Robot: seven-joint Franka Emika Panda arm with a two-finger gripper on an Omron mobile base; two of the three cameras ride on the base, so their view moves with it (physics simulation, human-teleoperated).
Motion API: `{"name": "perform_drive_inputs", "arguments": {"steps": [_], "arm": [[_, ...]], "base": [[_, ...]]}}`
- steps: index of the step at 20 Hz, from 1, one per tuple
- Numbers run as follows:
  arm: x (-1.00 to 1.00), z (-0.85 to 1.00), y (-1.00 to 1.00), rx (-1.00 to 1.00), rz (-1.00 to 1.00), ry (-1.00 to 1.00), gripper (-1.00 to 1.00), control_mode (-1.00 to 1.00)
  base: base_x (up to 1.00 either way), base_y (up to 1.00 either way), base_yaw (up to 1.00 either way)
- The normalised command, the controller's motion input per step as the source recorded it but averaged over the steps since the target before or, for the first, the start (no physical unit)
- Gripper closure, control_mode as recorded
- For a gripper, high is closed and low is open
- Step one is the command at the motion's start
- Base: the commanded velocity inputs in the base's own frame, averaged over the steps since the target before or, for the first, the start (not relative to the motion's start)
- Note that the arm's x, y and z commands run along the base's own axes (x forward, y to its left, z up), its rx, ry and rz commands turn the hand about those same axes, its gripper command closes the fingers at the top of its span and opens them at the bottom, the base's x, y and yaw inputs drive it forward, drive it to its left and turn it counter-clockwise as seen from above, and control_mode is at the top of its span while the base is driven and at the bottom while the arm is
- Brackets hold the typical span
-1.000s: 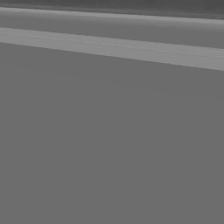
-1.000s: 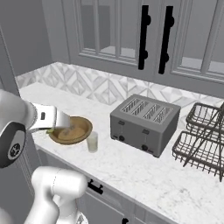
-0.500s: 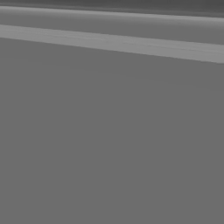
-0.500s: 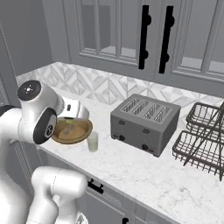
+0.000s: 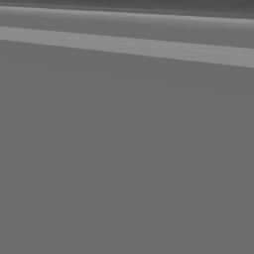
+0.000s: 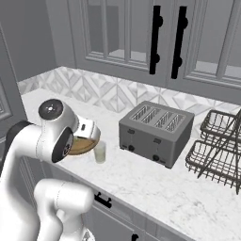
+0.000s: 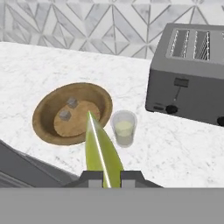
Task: Grab a lemon wedge from the fridge and one ice cube from the ice bowl, and put them in the glass of lemonade.
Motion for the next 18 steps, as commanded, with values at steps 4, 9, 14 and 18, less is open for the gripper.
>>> {"name": "perform_drive_inputs", "arguments": {"steps": [4,9,14,18], "arm": [[0.33,-0.23,0.00,0.03,0.00,0.00,1.00,-1.00],[0.34,-0.21,0.00,0.00,0.00,0.00,1.00,-1.00],[0.02,-0.28,0.00,0.00,0.00,0.00,1.00,-1.00],[0.03,-0.22,0.00,0.01,0.00,0.00,1.00,-1.00]], "base": [[0.00,0.00,0.00],[0.00,0.00,0.00],[0.00,0.00,0.00],[0.00,0.00,0.00]]}}
